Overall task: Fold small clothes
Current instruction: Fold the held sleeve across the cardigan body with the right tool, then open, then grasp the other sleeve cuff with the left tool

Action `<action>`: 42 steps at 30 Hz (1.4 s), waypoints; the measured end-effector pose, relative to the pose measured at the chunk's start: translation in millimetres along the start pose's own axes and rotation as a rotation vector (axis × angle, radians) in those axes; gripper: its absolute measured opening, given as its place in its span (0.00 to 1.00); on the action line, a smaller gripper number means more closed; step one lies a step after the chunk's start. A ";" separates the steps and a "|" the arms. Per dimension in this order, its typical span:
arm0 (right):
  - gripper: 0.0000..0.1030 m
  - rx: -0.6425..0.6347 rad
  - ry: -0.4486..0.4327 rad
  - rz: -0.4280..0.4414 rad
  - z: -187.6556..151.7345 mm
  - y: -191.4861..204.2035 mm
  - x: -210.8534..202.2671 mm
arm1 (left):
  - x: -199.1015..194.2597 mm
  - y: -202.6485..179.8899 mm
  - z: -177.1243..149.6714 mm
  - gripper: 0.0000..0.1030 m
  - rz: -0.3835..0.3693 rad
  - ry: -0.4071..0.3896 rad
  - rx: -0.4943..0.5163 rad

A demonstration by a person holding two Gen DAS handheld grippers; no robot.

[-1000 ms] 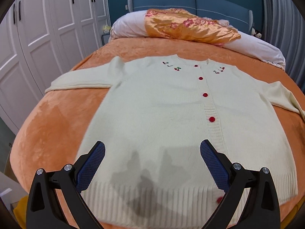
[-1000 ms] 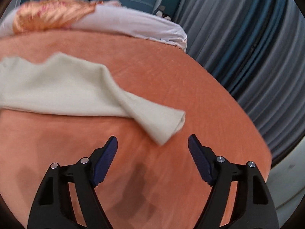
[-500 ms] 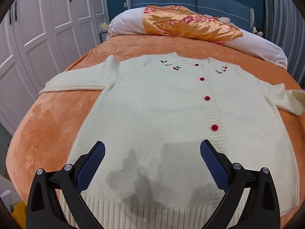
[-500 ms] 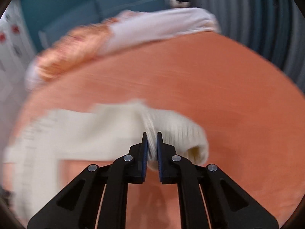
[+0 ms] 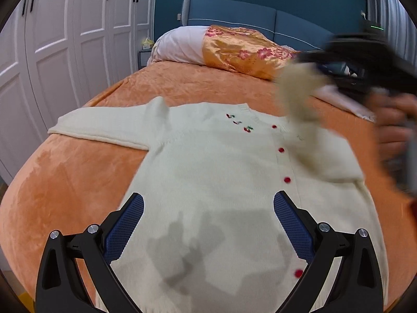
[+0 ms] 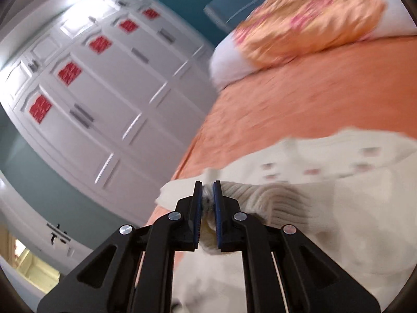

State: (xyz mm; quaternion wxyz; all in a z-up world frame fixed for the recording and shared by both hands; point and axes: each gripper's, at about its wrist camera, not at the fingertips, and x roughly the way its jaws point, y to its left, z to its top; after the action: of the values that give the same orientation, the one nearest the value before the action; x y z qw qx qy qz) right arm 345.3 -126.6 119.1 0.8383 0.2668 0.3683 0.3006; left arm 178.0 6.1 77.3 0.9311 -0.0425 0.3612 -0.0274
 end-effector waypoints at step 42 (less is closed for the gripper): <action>0.10 0.323 -0.347 -0.690 -50.7 -253.5 -159.2 | 229.3 -26.0 91.7 0.09 -0.097 0.136 -0.034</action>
State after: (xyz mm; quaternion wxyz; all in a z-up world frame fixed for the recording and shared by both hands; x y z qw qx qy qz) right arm 296.6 -398.3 -7.3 0.8868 0.3025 0.3320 -0.1090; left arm 408.5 -33.1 -6.4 0.9011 -0.0737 0.4217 -0.0691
